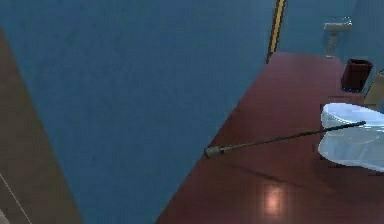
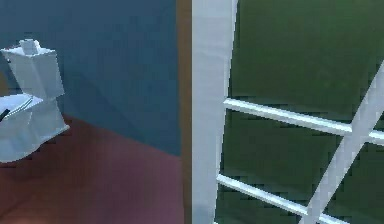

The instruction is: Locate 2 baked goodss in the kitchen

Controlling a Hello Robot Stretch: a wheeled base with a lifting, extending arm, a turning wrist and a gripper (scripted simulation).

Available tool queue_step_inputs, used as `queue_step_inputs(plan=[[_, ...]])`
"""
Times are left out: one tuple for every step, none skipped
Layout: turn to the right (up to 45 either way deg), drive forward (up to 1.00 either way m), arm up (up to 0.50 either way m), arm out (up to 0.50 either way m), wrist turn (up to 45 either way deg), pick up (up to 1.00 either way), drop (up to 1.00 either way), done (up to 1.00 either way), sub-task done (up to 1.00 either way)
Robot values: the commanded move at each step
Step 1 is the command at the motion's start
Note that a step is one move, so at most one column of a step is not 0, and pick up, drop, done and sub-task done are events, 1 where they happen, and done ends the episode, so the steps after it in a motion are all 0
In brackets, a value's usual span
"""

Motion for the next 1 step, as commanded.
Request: queue_step_inputs(plan=[[0.0, 0.05, 0.0, 0.0, 0.0, 0.0, 0.0, 0.0, 0.0]])
